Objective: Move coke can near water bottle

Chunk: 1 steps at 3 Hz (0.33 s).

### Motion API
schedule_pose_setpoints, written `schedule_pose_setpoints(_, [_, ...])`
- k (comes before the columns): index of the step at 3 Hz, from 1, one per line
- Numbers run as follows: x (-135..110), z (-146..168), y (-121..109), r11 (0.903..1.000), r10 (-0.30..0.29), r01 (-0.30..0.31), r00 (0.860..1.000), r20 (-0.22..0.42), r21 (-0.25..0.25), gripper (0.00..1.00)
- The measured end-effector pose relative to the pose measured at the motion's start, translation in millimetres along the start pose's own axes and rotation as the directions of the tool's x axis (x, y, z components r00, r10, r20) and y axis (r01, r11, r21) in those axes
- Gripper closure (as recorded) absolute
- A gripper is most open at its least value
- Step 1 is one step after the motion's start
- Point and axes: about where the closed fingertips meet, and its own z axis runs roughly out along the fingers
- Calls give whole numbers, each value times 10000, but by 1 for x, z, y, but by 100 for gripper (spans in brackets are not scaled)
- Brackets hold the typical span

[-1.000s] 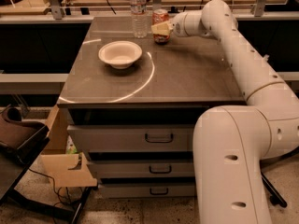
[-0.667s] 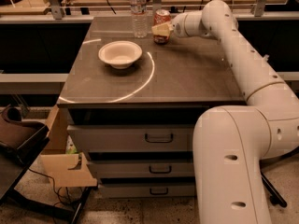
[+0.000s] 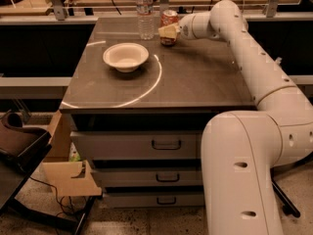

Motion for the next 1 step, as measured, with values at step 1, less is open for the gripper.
schedule_pose_setpoints(1, [2, 3, 2, 10000, 9, -9, 10000, -23, -42, 13])
